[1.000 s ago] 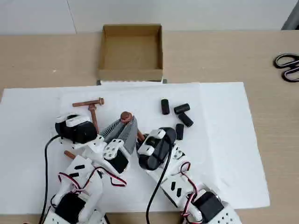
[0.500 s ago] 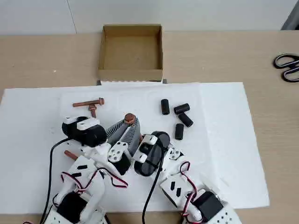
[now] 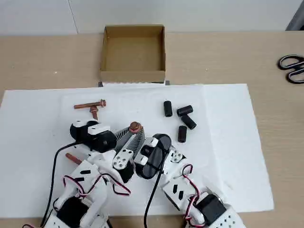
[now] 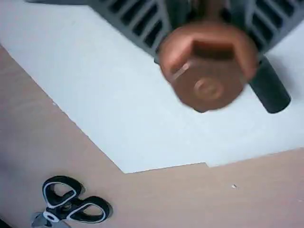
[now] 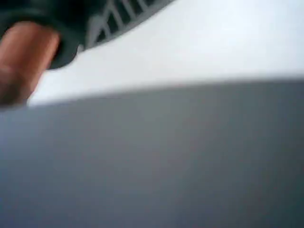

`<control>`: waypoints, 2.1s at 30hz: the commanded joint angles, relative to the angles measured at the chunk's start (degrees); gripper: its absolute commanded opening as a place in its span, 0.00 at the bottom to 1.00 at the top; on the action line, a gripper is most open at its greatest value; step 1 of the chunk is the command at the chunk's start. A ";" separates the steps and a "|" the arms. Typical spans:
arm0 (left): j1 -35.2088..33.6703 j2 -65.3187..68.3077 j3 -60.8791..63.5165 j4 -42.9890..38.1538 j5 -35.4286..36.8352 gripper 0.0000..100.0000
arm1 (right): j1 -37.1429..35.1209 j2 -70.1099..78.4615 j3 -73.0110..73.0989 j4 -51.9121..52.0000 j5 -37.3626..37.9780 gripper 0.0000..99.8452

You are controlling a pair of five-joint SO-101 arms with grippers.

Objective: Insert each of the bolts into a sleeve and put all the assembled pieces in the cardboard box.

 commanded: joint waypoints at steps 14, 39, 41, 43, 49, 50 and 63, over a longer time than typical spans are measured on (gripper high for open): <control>1.41 -0.35 0.04 14.42 -5.19 0.01 | -0.13 -1.01 -3.69 -4.18 0.53 0.00; 1.05 -0.35 0.04 17.41 -9.32 0.23 | -0.04 -0.92 -3.60 -3.91 0.53 0.00; 1.05 -0.35 -0.22 17.41 -9.32 0.23 | -0.04 -0.92 -3.60 -3.82 0.53 0.00; 1.05 -0.35 -1.19 17.32 -9.05 0.23 | -0.04 -0.92 -3.16 -3.82 0.62 0.00; 1.05 -0.35 -8.04 17.05 -6.68 0.23 | -0.04 -0.92 -2.37 -4.09 0.62 0.00; 0.79 -0.35 -8.92 17.05 -6.68 0.23 | -0.04 -0.92 -2.37 -4.00 0.62 0.00; -9.49 -0.35 -10.95 12.66 -8.62 0.00 | -0.04 -0.92 -2.29 -3.91 0.62 0.00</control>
